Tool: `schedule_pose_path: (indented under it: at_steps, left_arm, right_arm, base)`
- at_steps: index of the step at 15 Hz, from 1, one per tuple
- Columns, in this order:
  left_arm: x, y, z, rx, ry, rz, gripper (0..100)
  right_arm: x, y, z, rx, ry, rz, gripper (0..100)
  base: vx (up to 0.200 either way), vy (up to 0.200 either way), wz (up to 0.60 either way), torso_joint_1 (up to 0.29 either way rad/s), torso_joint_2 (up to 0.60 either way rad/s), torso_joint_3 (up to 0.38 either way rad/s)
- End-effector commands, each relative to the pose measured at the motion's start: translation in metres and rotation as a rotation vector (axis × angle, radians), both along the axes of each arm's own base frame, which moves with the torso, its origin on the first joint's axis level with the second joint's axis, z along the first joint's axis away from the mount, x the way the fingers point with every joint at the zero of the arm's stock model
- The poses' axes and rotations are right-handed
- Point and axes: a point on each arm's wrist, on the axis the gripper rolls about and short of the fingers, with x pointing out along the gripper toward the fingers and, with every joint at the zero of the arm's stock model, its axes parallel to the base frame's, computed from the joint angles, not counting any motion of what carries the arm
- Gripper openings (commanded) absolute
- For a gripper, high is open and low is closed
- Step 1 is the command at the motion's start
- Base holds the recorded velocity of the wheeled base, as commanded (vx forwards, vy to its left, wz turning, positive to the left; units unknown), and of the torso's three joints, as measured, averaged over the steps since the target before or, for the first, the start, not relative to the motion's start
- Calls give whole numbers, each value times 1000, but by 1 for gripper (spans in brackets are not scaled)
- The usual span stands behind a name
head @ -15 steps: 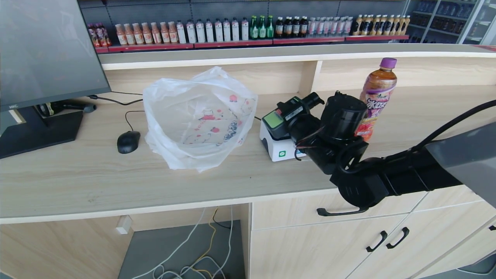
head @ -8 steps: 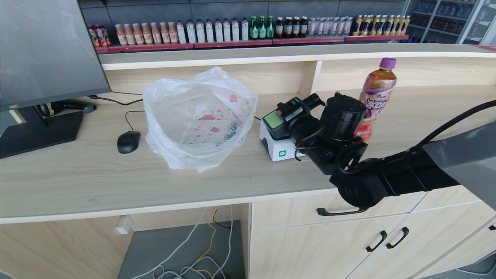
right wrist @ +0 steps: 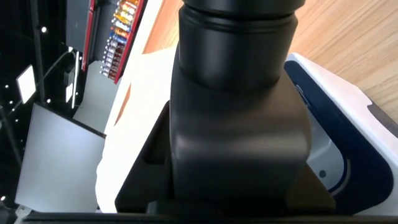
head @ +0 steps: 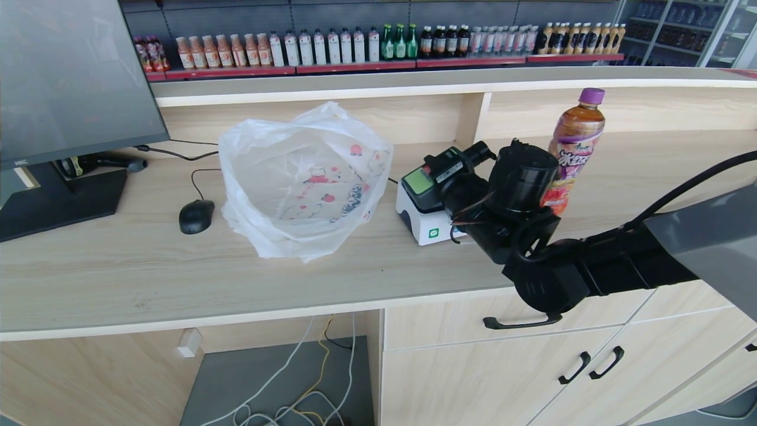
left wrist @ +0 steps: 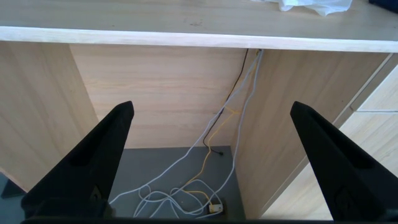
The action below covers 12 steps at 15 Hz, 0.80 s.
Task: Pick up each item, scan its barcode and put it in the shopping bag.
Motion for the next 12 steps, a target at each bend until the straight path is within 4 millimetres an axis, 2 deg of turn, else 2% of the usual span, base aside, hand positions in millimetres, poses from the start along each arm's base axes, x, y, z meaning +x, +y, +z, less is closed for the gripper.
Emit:
schedule_pose_path:
  at_steps: [1, 7, 9, 12]
  left_arm:
    - [0, 0, 0, 0, 0, 0, 100]
    - [0, 0, 0, 0, 0, 0, 100]
    - [0, 0, 0, 0, 0, 0, 100]
    - [0, 0, 0, 0, 0, 0, 100]
  right_arm:
    - [0, 0, 3, 6, -8, 1, 0]
    - [-21, -11, 42, 42, -66, 4, 0]
    - [-34, -18, 64, 58, -95, 5, 0]
    - [-53, -29, 83, 53, -127, 3, 0]
  base:
    - [0, 0, 0, 0, 0, 0]
    - [0, 0, 0, 0, 0, 0]
    - [0, 0, 0, 0, 0, 0]
    - [0, 0, 0, 0, 0, 0]
